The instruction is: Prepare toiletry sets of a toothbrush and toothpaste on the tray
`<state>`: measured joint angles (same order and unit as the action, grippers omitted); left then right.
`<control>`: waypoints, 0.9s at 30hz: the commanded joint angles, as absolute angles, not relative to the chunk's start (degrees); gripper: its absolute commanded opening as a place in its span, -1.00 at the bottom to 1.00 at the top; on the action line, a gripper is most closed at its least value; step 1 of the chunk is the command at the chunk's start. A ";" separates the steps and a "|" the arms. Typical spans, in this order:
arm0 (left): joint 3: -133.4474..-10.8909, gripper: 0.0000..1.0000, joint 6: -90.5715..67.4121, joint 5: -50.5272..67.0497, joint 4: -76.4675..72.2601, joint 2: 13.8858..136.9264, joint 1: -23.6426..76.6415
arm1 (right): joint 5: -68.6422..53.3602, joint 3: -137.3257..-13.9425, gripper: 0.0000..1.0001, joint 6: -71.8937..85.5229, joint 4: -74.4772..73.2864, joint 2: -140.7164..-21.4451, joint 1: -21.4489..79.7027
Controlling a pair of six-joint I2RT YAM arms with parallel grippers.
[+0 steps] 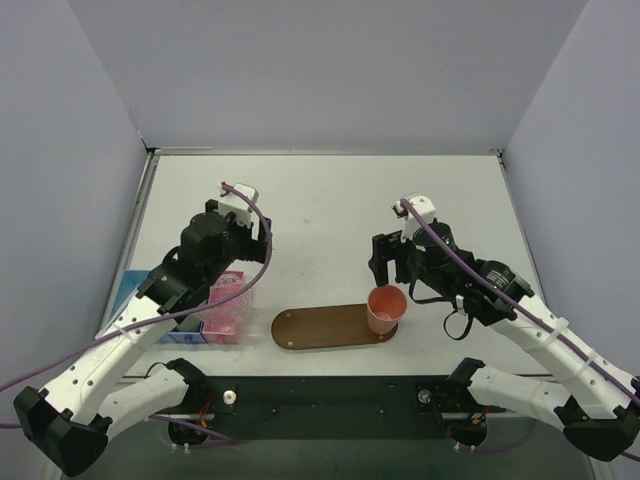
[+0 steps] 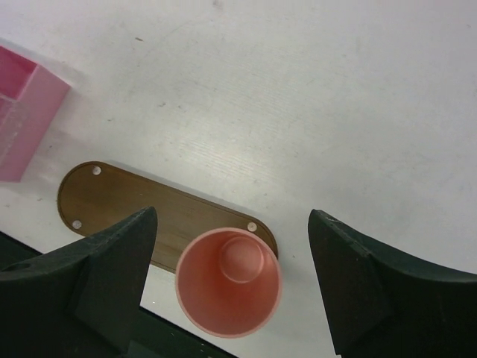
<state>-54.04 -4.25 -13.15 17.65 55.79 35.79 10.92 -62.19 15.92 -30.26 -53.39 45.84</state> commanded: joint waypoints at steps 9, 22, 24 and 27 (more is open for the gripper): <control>-59.50 0.74 -10.10 -11.77 36.03 49.48 23.56 | -11.41 -62.85 0.47 15.38 -4.68 -65.46 46.67; -50.73 0.75 -11.87 -13.44 19.70 49.22 12.31 | -22.23 -70.57 0.32 8.18 15.90 -89.72 56.78; -48.18 0.75 -11.25 -12.75 16.53 47.99 10.21 | -23.63 -71.36 0.29 7.91 18.10 -93.50 57.13; -47.11 0.75 -11.34 -11.60 17.75 47.90 8.53 | -24.34 -73.47 0.24 6.68 20.29 -97.81 57.30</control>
